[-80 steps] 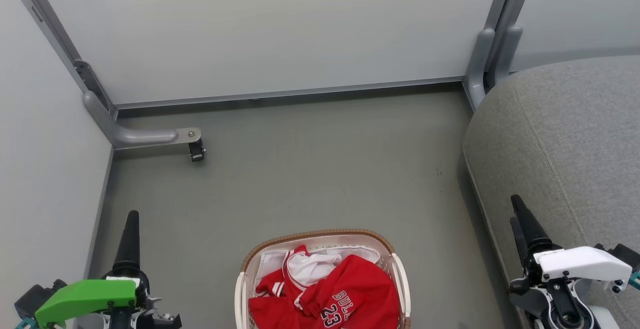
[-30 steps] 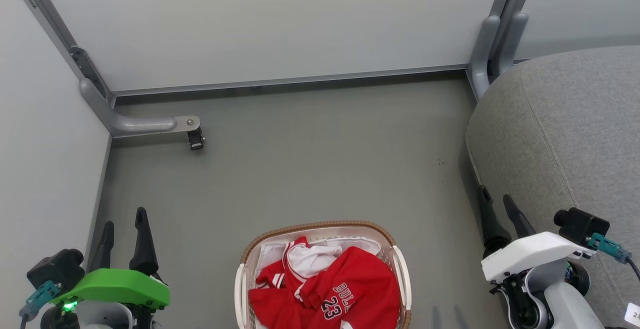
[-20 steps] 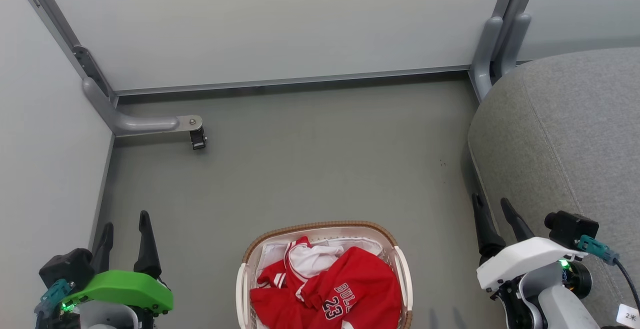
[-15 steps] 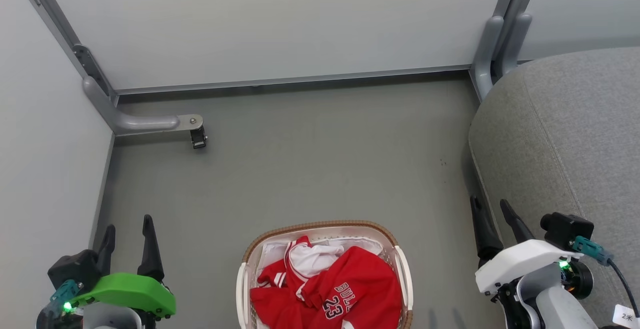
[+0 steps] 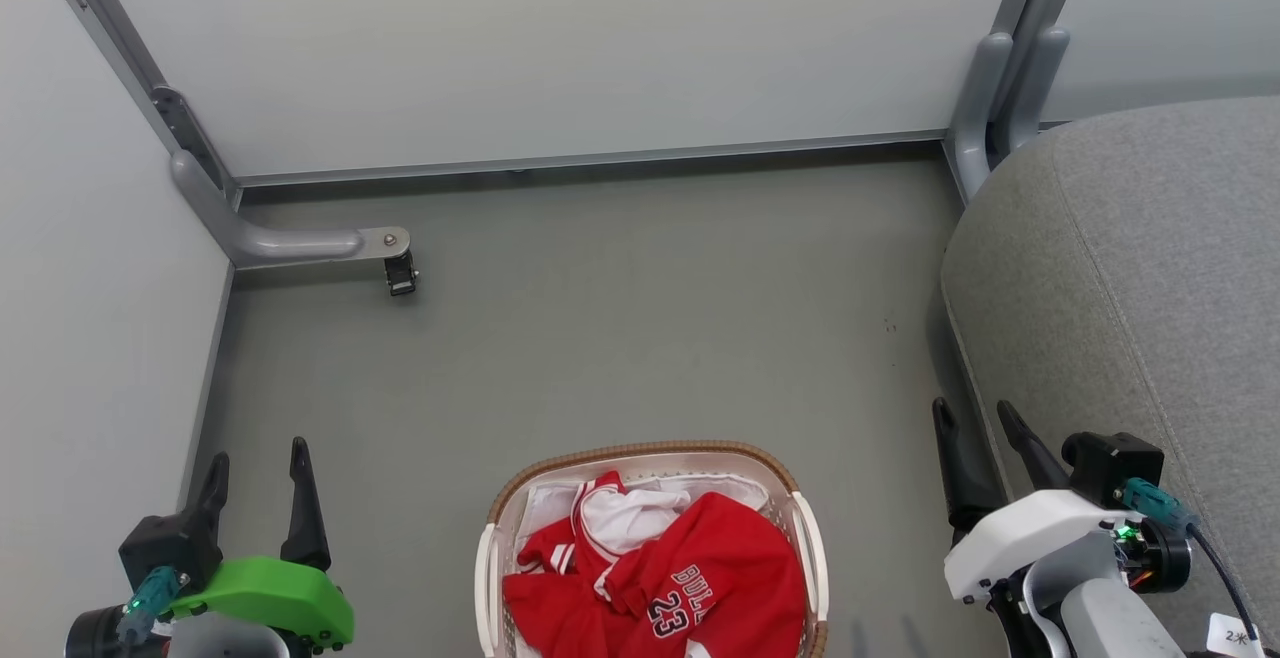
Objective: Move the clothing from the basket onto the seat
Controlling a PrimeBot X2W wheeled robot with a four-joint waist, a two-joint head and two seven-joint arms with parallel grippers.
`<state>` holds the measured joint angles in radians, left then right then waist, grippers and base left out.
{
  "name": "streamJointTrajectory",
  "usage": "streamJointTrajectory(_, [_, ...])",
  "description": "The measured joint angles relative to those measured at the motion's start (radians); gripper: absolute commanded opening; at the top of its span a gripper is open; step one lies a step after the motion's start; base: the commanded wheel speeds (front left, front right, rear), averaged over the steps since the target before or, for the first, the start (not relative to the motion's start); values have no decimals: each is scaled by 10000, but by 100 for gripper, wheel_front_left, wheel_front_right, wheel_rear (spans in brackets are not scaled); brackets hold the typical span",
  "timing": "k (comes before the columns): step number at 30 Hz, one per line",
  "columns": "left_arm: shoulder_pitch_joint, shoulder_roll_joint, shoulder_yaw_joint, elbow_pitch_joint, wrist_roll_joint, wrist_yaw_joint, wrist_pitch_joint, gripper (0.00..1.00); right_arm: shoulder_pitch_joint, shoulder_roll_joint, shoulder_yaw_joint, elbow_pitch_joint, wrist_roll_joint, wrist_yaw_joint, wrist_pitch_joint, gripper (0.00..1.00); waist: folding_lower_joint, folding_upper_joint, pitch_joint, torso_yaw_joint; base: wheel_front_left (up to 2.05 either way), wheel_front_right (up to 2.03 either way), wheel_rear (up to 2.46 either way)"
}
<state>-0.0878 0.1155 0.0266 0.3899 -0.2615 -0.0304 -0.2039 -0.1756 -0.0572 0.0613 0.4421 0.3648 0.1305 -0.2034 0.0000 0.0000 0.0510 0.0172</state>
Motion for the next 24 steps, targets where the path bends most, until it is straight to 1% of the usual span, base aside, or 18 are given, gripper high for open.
streamJointTrajectory(9, [100,-35,4,-23,713,-10,-186,100,0,33,115,2,-685,0,-176,100,0,0,34,38,0,0,0])
streamJointTrajectory(24, [210,-203,165,-65,1726,-178,-451,100,-2,35,288,198,-1666,2,-454,100,0,0,120,90,0,0,0])
